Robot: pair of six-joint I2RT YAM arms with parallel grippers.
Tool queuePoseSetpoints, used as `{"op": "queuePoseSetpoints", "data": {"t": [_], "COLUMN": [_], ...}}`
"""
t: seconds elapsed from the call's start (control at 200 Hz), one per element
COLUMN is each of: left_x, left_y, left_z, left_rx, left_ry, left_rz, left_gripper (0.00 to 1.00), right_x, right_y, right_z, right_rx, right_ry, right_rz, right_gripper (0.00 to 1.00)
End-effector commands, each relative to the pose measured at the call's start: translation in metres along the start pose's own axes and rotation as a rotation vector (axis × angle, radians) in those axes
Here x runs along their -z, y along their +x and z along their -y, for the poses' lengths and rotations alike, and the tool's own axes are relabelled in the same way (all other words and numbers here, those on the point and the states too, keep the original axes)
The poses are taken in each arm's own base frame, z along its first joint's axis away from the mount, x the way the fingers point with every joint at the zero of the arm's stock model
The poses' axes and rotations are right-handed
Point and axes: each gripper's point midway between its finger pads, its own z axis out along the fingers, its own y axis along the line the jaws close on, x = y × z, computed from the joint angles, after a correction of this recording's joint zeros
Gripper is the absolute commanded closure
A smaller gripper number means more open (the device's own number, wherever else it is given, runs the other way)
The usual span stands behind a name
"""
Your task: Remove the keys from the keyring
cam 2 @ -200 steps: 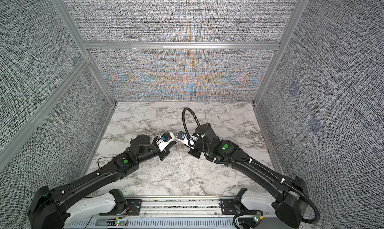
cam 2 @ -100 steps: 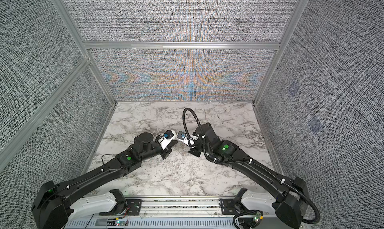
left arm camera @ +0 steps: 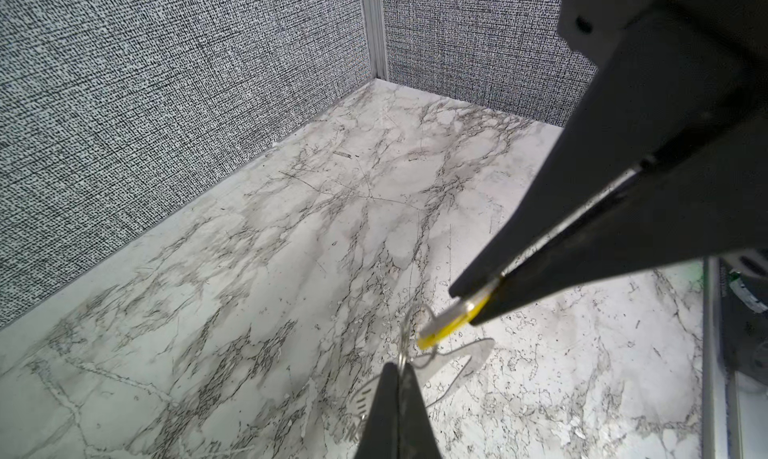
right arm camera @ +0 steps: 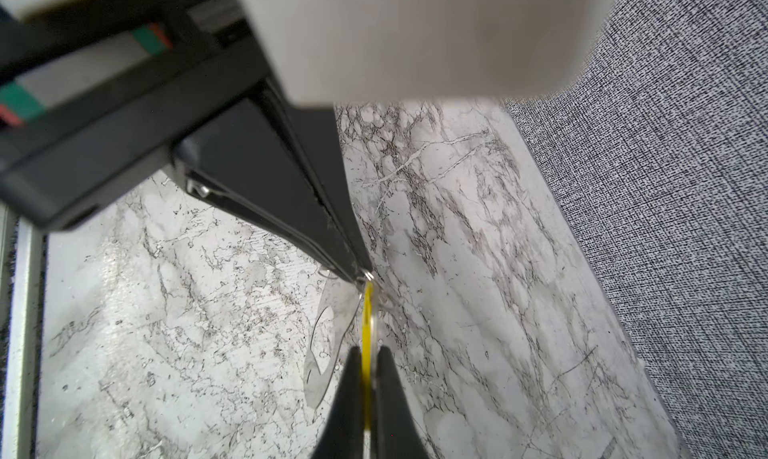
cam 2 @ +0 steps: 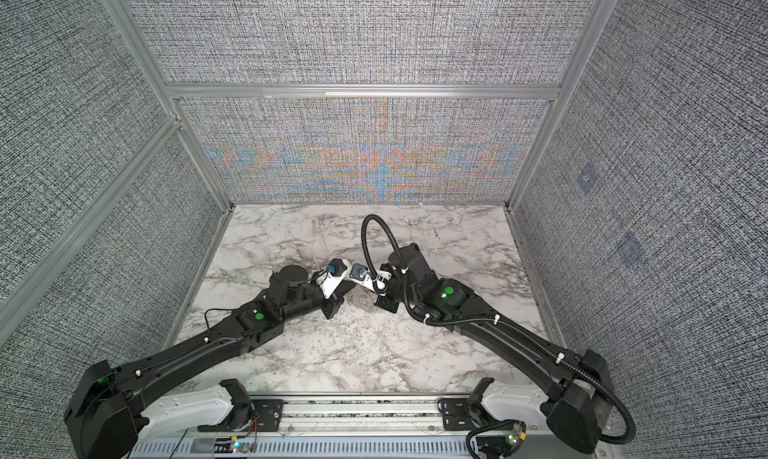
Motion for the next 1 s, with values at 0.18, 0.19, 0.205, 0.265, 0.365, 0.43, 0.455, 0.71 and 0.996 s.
{"op": "queuePoseSetpoints", "data": {"t": [0.18, 0.19, 0.205, 0.265, 0.365, 0.43, 0.455, 0.71, 0.996], "left_x": [0.009, 0.009, 0.009, 0.01, 0.011, 0.012, 0.012, 0.013, 0.011], "left_y": [0.006, 0.006, 0.005, 0.004, 0.002, 0.001, 0.0, -0.003, -0.001], "left_z": [0.0, 0.0, 0.001, 0.003, 0.006, 0.006, 0.007, 0.013, 0.015], "left_rx": [-0.023, -0.025, -0.029, -0.03, -0.039, -0.042, -0.043, -0.048, -0.048], "left_ry": [-0.006, -0.002, 0.002, 0.011, 0.025, 0.029, 0.03, 0.063, 0.08], "left_rz": [-0.014, -0.013, -0.009, -0.004, 0.011, 0.017, 0.019, 0.044, 0.043], "left_gripper": [1.0, 1.0, 1.0, 1.0, 1.0, 1.0, 1.0, 1.0, 1.0], "right_x": [0.007, 0.007, 0.007, 0.007, 0.006, 0.006, 0.006, 0.003, 0.002], "right_y": [0.01, 0.011, 0.012, 0.015, 0.021, 0.024, 0.025, 0.026, 0.019], "right_z": [0.003, 0.003, 0.003, 0.003, -0.001, -0.002, -0.002, -0.008, -0.005], "right_rx": [-0.001, -0.003, -0.008, -0.016, -0.005, 0.0, 0.002, 0.03, 0.04], "right_ry": [0.012, 0.011, 0.011, 0.003, -0.014, -0.017, -0.018, -0.05, -0.048], "right_rz": [-0.014, -0.015, -0.018, -0.021, -0.034, -0.039, -0.041, -0.032, -0.012], "right_gripper": [1.0, 1.0, 1.0, 1.0, 1.0, 1.0, 1.0, 1.0, 1.0]}}
